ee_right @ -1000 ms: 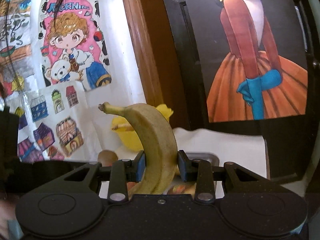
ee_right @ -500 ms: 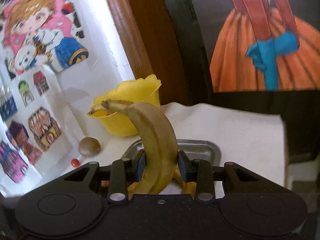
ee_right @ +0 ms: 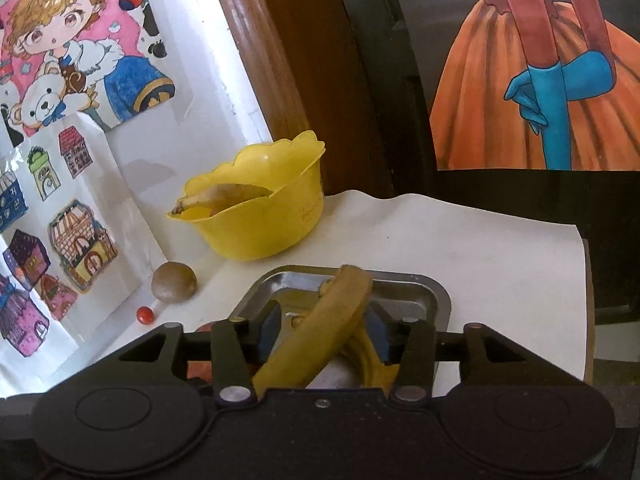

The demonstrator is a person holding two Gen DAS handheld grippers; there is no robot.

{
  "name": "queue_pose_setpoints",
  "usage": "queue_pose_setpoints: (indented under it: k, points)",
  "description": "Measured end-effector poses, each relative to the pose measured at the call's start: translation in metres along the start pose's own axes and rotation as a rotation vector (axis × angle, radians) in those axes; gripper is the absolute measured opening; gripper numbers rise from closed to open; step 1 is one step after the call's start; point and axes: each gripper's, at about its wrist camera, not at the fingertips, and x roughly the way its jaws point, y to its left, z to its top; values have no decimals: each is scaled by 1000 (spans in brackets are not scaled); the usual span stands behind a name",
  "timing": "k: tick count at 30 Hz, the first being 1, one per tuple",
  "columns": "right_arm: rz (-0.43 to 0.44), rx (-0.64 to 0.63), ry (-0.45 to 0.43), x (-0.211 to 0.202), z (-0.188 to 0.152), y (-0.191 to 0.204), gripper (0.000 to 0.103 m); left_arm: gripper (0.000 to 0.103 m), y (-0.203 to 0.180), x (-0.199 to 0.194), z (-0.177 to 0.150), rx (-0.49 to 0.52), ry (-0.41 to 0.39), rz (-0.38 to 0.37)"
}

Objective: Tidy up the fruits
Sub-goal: 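Open both tools to release the banana and tomato onto the tray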

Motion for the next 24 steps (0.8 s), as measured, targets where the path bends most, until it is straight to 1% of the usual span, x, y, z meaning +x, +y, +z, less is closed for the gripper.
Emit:
queue_pose_setpoints:
  k: [1,2,4,6,7,9,10,13,15,19,21,22,24]
  points:
    - [-1,3,-2,-1,-1,0,58,40,0,0,0,1,-1,-2]
    - [-2,6,-7,-3,-2,0,60,42,0,-2,0,2,-5,-4]
    - [-12,5,-20,-7,-3,0,69,48,0,-5,0,2,-17,-8]
    - [-26,-1,-39,-14,-5,1,75,58,0,-10,0,4,-38,-8]
    - [-32,-6,-51,-18,-5,1,79,61,1,-13,0,5,-47,-4]
    - [-47,-14,-80,-27,-7,2,83,65,2,-18,1,4,-65,0]
    - [-54,-17,-93,-32,-7,3,85,66,3,-20,1,3,-68,0]
    - [-77,-16,-121,-45,-10,5,89,74,7,-28,1,4,-85,4]
    - [-90,-9,-143,-55,-13,7,92,82,10,-34,0,9,-99,11]
    - [-122,12,-173,-75,-22,14,98,92,20,-48,-3,9,-124,26]
    - [-135,16,-175,-83,-27,20,99,101,27,-57,-4,1,-137,42]
    - [-143,13,-175,-87,-30,23,102,102,31,-62,-4,-1,-144,49]
    - [-158,2,-176,-96,-38,33,102,102,40,-72,-5,-4,-154,62]
